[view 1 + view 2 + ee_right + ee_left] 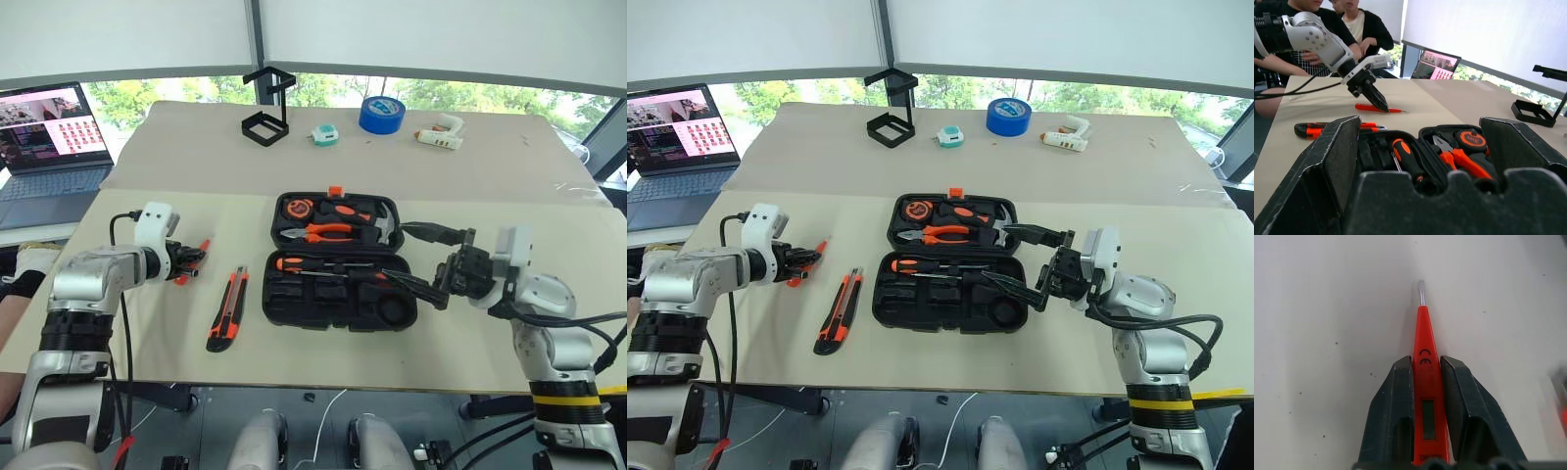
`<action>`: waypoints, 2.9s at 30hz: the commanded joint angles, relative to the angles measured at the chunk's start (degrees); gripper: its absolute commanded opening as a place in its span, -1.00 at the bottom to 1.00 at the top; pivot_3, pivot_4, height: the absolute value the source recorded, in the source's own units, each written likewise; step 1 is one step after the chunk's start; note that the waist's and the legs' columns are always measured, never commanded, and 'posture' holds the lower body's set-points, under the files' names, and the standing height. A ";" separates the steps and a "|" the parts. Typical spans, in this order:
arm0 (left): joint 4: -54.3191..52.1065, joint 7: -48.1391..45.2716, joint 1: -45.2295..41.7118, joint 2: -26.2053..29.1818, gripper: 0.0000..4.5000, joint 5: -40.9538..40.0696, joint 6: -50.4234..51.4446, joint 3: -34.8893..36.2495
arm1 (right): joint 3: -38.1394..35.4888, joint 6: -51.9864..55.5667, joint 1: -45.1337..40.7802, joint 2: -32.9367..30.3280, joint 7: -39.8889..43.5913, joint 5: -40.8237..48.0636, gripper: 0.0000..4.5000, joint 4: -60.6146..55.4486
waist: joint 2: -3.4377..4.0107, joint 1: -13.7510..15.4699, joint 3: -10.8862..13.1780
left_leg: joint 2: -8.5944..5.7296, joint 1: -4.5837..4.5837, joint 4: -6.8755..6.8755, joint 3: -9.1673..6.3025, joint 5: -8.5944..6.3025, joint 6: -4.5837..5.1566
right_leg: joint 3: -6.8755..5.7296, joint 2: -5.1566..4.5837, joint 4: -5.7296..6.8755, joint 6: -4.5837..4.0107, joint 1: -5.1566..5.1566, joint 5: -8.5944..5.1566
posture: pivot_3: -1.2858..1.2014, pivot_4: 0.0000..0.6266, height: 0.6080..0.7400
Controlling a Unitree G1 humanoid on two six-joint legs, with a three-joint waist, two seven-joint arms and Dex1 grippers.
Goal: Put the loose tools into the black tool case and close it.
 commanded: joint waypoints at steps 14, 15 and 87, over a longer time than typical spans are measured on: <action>-19.41 -25.34 -9.94 -3.64 -0.83 13.28 -20.94 -25.12 | -7.51 1.20 8.49 -9.41 0.66 1.11 1.00 -4.39 | -0.07 0.09 0.07 | -0.08 -0.37 0.49 0.03 -0.07 0.30 | 0.03 0.11 -0.04 0.13 -0.03 0.05 | 0.03 -0.52 1.00; -19.48 -25.10 -10.04 -4.36 -0.83 13.45 -20.51 -25.24 | -7.70 1.27 8.97 -9.38 0.47 1.19 1.00 -4.78 | -0.07 -0.20 0.07 | -0.05 -0.36 0.48 0.01 -0.07 0.30 | 0.04 0.16 -0.04 0.12 -0.04 0.04 | 0.03 -0.52 1.00; -6.85 -28.51 -1.87 -12.52 -0.99 18.16 -46.61 -18.45 | -6.86 10.20 10.58 -9.77 -0.88 2.65 1.00 -10.35 | -0.01 0.26 0.04 | -0.05 -0.55 1.08 -0.11 -0.19 0.51 | -0.06 0.02 0.07 0.31 0.07 0.13 | 0.03 -0.52 1.00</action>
